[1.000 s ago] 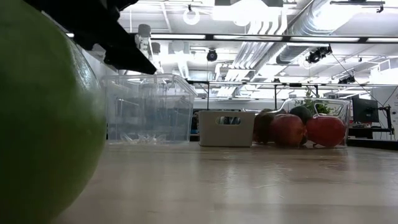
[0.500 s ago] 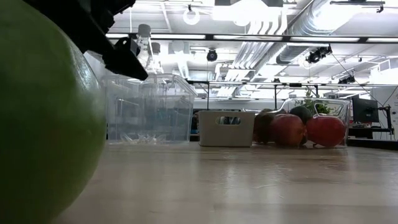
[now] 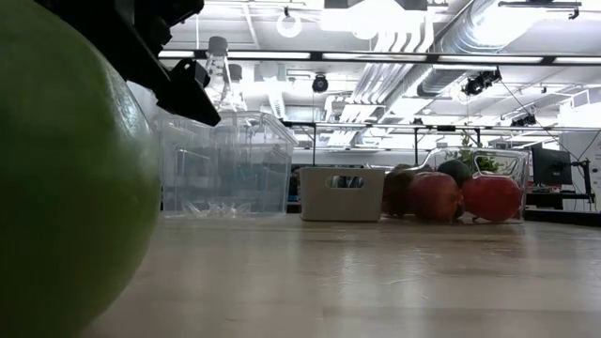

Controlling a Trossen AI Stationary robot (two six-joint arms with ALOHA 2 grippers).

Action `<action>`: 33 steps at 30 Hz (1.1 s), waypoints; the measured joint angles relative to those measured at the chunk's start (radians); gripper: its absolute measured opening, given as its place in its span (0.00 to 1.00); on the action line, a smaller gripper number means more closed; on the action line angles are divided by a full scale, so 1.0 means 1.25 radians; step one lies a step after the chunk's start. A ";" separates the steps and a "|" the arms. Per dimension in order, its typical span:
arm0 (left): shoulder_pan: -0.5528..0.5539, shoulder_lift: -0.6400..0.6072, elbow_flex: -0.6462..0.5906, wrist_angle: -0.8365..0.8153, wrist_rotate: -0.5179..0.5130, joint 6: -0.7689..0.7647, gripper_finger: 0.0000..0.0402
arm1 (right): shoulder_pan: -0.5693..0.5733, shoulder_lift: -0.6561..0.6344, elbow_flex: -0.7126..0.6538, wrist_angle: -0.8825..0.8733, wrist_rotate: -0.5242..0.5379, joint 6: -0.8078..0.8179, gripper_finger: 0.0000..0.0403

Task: Pick & Place Food Item
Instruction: Put the orange water bottle into the left transparent bin

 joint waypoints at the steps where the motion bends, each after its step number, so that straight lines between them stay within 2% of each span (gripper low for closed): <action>1: 0.000 0.000 0.000 0.000 0.000 0.000 0.87 | 0.019 0.000 -0.009 0.002 0.025 0.014 0.72; 6: 0.000 0.000 0.000 -0.004 0.000 -0.002 0.87 | 0.100 0.000 -0.069 0.059 0.170 0.085 0.72; 8: 0.000 0.000 0.000 -0.008 0.004 -0.002 0.87 | 0.104 -0.001 -0.102 0.097 0.181 0.098 0.72; 15: 0.000 0.000 0.000 -0.006 0.022 -0.016 0.87 | 0.088 0.000 -0.172 0.179 0.131 0.100 0.72; 21: 0.000 0.000 0.000 -0.005 0.022 -0.017 0.87 | 0.084 0.000 -0.173 0.194 0.122 0.133 0.72; 27: 0.000 0.000 0.000 -0.005 0.023 -0.017 0.87 | 0.083 0.010 -0.173 0.222 0.103 0.233 0.72; 33: -0.003 0.000 0.000 -0.005 0.024 -0.017 0.87 | 0.076 0.066 -0.173 0.236 0.081 0.224 0.72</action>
